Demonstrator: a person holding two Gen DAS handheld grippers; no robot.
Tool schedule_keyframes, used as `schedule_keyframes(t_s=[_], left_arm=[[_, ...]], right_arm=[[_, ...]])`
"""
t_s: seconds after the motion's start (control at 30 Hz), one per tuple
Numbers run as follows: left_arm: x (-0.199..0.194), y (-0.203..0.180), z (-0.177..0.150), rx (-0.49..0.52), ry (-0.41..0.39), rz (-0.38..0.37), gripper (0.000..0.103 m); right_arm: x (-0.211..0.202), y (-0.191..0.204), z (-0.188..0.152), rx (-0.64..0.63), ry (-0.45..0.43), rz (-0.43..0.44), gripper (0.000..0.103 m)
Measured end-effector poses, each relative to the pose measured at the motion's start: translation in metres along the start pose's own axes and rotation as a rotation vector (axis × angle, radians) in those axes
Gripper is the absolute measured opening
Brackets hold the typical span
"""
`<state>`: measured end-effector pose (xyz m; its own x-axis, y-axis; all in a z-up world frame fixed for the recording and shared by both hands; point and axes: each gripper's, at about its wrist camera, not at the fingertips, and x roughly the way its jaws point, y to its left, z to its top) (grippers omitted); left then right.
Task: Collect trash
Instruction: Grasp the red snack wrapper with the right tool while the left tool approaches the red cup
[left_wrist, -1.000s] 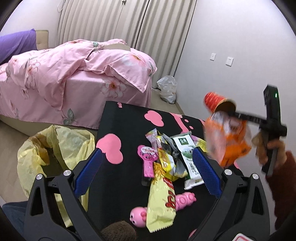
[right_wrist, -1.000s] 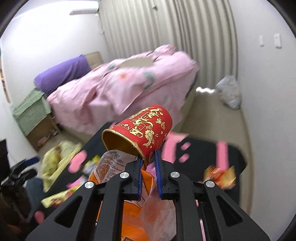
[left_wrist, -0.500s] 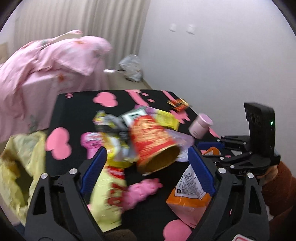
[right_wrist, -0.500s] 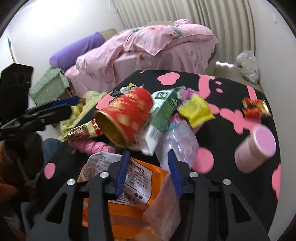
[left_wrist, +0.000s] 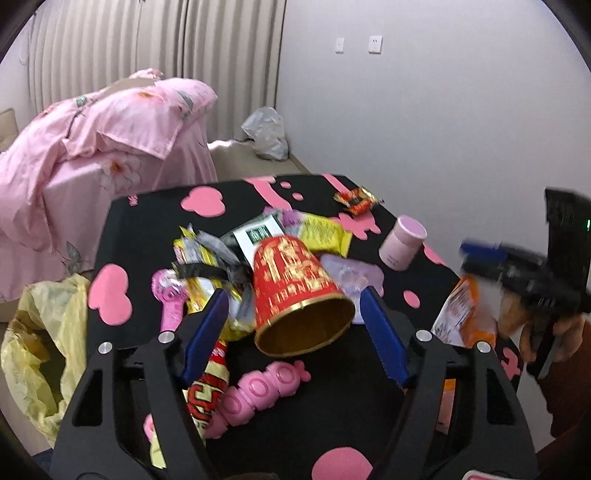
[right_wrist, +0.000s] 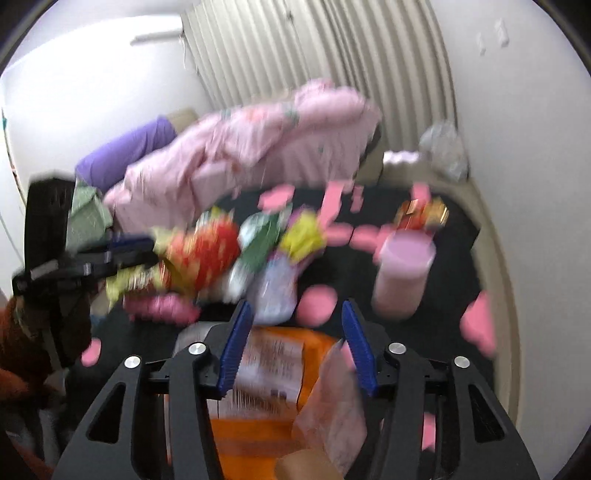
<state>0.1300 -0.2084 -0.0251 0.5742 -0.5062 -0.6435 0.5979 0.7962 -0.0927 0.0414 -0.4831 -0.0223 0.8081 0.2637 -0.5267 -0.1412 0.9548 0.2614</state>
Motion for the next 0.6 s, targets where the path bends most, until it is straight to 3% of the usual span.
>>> schedule_keyframes(t_s=[0.03, 0.1, 0.23, 0.37, 0.5, 0.53, 0.6], left_arm=[[-0.001, 0.001, 0.001, -0.007, -0.007, 0.001, 0.07], [-0.001, 0.002, 0.002, -0.019, -0.015, -0.003, 0.07], [0.001, 0.004, 0.002, -0.049, -0.025, -0.041, 0.07], [0.008, 0.002, 0.003, -0.064, -0.01, -0.052, 0.071], [0.015, 0.008, -0.001, -0.104, 0.019, -0.063, 0.078], [0.016, 0.009, -0.002, -0.115, 0.023, -0.067, 0.078], [0.019, 0.013, -0.003, -0.138, 0.034, -0.077, 0.078]], right_arm=[[-0.002, -0.007, 0.009, 0.0, -0.022, -0.003, 0.064], [0.005, -0.018, 0.027, -0.026, 0.017, -0.026, 0.064], [0.039, -0.053, 0.065, -0.106, 0.008, -0.23, 0.064], [0.11, -0.111, 0.086, -0.008, 0.113, -0.235, 0.064], [0.18, -0.145, 0.081, 0.065, 0.238, -0.174, 0.064], [0.194, -0.148, 0.079, 0.077, 0.267, -0.17, 0.063], [0.208, -0.148, 0.072, 0.091, 0.304, -0.158, 0.039]])
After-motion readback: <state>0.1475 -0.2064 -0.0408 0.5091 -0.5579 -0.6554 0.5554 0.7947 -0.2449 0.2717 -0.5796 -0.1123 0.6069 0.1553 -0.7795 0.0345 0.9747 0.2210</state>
